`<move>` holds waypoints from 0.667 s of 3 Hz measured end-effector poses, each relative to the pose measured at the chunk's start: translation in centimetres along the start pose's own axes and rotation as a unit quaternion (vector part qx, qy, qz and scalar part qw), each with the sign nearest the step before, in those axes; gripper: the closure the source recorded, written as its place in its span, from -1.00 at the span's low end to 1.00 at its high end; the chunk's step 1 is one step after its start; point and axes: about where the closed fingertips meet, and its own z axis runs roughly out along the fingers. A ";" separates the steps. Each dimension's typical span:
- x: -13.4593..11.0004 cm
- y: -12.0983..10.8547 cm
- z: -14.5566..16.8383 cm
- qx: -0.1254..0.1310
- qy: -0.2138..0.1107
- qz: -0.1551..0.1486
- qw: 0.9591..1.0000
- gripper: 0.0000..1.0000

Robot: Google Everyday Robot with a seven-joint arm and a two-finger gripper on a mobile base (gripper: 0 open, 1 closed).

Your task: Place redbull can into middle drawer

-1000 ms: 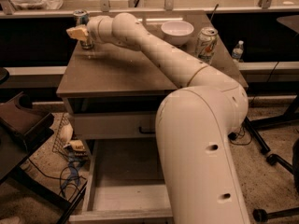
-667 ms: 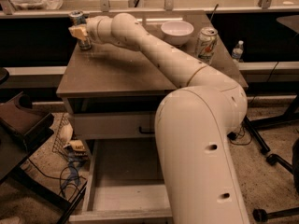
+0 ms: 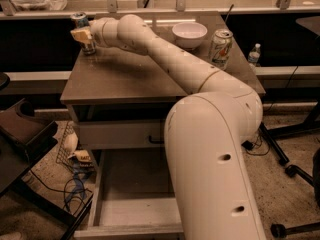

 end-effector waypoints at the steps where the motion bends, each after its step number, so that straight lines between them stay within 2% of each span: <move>1: 0.0 0.0 0.0 0.000 0.000 0.000 1.000 1.00; 2: -1.4 -0.4 -0.8 0.006 0.014 -0.006 1.000 1.00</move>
Offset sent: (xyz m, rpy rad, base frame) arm -0.0009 -0.0242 0.0530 -0.0946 0.0108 -0.0464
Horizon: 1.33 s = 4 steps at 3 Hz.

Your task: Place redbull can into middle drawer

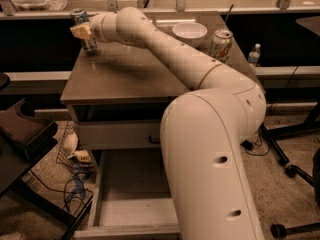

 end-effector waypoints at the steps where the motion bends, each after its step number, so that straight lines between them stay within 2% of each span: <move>1: -3.6 -1.7 -4.3 0.034 0.005 -0.004 0.999 1.00; 2: -8.8 -2.9 -14.0 0.101 -0.012 0.005 0.995 1.00; 3: -12.7 -2.8 -23.1 0.153 -0.047 0.020 0.987 1.00; 4: -12.7 -0.4 -31.1 0.183 -0.063 0.047 0.980 1.00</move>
Offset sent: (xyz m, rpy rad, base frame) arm -0.1637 -0.1801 0.1405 -0.0640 -0.0295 -0.2976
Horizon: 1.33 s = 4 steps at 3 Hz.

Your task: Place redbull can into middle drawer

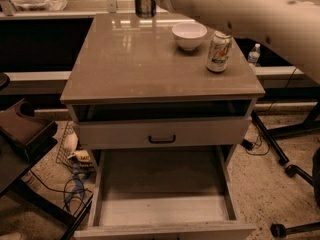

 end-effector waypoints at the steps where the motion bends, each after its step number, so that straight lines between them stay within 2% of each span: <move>1: 5.2 1.7 -4.0 0.002 0.033 0.040 0.999 1.00; 2: 10.3 2.0 -5.5 0.001 0.058 0.072 0.996 1.00; 3: 17.5 1.1 -6.4 -0.006 0.083 0.086 0.993 1.00; 4: 23.7 1.5 -8.3 -0.024 0.108 0.074 0.991 1.00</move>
Offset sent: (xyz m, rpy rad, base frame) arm -0.1311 -0.1032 -0.2059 0.1446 0.2722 -0.0117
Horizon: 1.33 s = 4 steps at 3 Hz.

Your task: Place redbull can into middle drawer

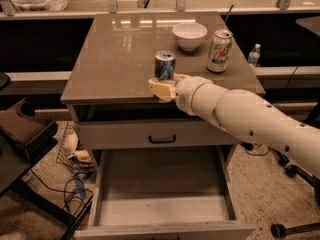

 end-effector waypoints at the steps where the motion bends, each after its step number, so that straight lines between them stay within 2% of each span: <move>1: 0.0 0.0 0.0 0.000 0.000 0.000 1.000 1.00; 4: 0.0 0.0 0.0 0.000 0.000 0.000 1.000 1.00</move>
Offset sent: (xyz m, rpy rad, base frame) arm 0.0237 0.0197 0.0202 0.0265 -0.0224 0.0725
